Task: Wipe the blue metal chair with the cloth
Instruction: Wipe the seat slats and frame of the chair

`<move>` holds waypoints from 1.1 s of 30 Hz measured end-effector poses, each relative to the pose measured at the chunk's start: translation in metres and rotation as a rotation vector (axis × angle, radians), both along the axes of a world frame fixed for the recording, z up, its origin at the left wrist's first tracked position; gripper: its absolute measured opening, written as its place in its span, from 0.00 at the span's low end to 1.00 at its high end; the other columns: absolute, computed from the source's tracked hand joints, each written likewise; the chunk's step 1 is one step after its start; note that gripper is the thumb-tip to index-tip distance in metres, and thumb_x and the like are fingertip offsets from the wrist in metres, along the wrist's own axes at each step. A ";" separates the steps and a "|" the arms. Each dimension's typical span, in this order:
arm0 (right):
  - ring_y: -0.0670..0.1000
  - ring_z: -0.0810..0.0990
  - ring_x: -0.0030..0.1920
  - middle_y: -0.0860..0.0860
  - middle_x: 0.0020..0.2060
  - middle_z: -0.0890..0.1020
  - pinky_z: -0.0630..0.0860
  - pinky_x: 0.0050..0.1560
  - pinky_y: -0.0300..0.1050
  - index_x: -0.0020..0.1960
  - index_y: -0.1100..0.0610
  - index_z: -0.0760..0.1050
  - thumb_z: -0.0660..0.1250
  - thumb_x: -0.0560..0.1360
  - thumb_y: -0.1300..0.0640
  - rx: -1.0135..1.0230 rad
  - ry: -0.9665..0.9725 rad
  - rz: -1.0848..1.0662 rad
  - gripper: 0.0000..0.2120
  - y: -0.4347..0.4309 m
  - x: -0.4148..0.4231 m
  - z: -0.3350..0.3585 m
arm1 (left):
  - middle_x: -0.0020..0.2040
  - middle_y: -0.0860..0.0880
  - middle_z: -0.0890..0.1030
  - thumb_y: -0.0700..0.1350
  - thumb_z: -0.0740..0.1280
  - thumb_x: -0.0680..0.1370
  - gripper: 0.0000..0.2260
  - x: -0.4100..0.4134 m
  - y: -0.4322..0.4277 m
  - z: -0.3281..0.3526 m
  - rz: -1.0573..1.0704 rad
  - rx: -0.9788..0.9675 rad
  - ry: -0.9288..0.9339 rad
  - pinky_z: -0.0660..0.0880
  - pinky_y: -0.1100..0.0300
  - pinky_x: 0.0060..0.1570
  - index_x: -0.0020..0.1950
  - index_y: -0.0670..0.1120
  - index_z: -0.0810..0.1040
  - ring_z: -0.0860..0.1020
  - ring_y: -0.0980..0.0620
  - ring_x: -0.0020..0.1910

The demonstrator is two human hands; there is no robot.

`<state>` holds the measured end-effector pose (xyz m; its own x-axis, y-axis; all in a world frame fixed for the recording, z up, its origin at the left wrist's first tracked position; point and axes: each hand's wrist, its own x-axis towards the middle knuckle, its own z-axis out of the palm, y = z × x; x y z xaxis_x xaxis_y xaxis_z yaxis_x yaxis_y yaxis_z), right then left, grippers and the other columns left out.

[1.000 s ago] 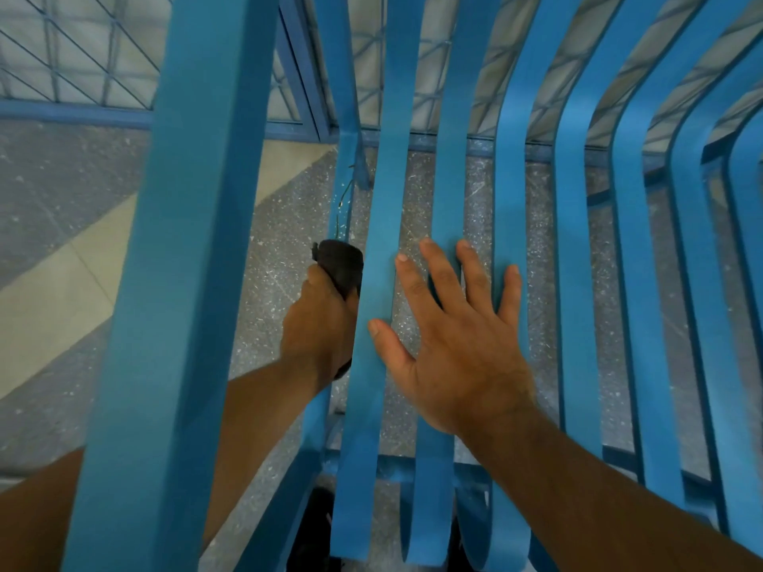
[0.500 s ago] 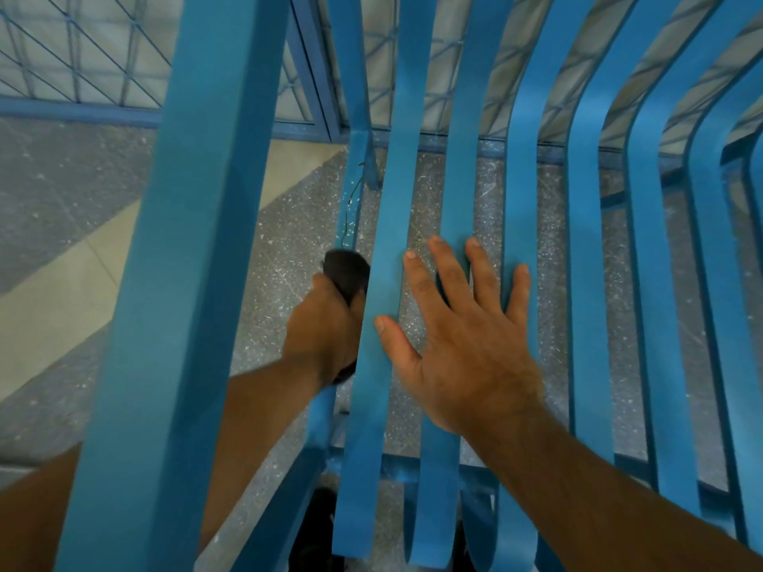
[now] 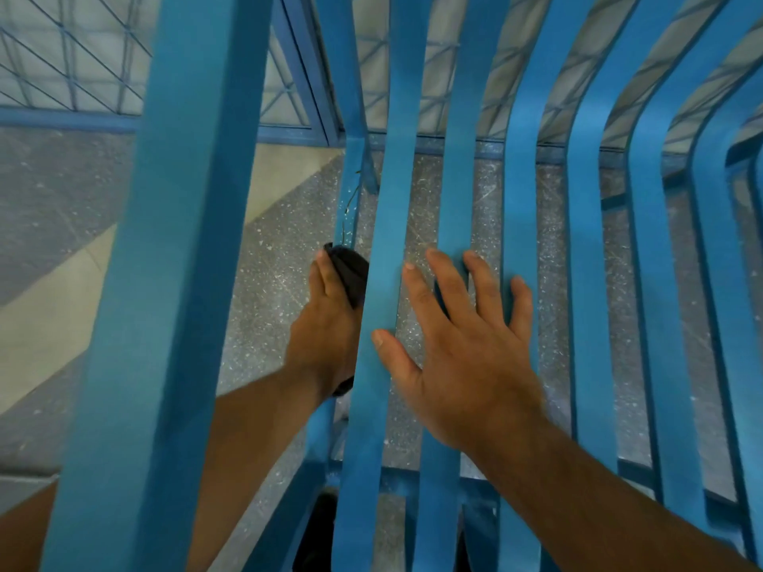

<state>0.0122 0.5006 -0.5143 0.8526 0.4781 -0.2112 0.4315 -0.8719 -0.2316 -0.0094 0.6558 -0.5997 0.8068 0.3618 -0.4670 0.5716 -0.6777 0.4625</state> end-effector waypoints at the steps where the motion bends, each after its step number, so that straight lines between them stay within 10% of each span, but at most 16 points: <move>1: 0.58 0.60 0.74 0.50 0.73 0.65 0.55 0.70 0.68 0.75 0.51 0.62 0.51 0.77 0.34 0.017 -0.009 -0.006 0.32 0.000 0.003 0.002 | 0.79 0.50 0.48 0.62 0.58 0.78 0.41 0.011 0.002 0.001 0.034 -0.020 -0.010 0.74 0.46 0.52 0.78 0.48 0.34 0.75 0.39 0.60; 7: 0.58 0.50 0.77 0.52 0.76 0.58 0.45 0.71 0.71 0.77 0.49 0.56 0.48 0.77 0.32 0.042 0.011 -0.055 0.34 0.007 0.065 0.003 | 0.71 0.47 0.68 0.70 0.53 0.74 0.36 0.009 -0.004 0.013 0.175 -0.094 -0.001 0.75 0.43 0.54 0.77 0.58 0.44 0.77 0.39 0.57; 13: 0.57 0.44 0.78 0.52 0.79 0.48 0.42 0.70 0.74 0.78 0.46 0.47 0.41 0.76 0.30 -0.050 0.004 -0.043 0.35 0.012 0.077 -0.009 | 0.42 0.50 0.81 0.73 0.52 0.65 0.25 -0.020 -0.014 0.024 0.428 -0.254 0.093 0.80 0.44 0.43 0.52 0.60 0.66 0.81 0.45 0.40; 23: 0.57 0.44 0.78 0.52 0.79 0.45 0.41 0.70 0.74 0.78 0.44 0.47 0.39 0.76 0.30 -0.093 0.027 -0.036 0.34 0.014 0.079 -0.009 | 0.52 0.47 0.79 0.71 0.52 0.70 0.31 0.019 -0.003 0.012 0.282 -0.087 0.035 0.79 0.44 0.45 0.64 0.52 0.63 0.80 0.45 0.44; 26: 0.58 0.45 0.78 0.52 0.79 0.46 0.41 0.70 0.74 0.78 0.45 0.48 0.39 0.76 0.30 -0.098 0.031 -0.033 0.35 0.014 0.079 -0.006 | 0.76 0.50 0.58 0.60 0.66 0.75 0.42 -0.024 -0.015 0.019 0.109 -0.069 0.099 0.77 0.43 0.49 0.77 0.55 0.39 0.76 0.41 0.58; 29: 0.58 0.45 0.78 0.52 0.79 0.45 0.41 0.70 0.74 0.78 0.45 0.47 0.39 0.77 0.30 -0.108 0.037 -0.027 0.34 0.013 0.079 -0.005 | 0.78 0.55 0.40 0.54 0.70 0.74 0.51 -0.040 -0.014 0.007 0.018 -0.012 0.154 0.78 0.44 0.51 0.75 0.52 0.28 0.72 0.41 0.64; 33: 0.58 0.45 0.78 0.52 0.79 0.45 0.41 0.70 0.74 0.78 0.45 0.48 0.40 0.77 0.30 -0.094 0.042 -0.032 0.34 0.013 0.079 -0.005 | 0.76 0.47 0.56 0.63 0.58 0.78 0.39 -0.002 -0.006 0.002 0.108 -0.014 0.049 0.76 0.41 0.51 0.77 0.52 0.36 0.75 0.40 0.60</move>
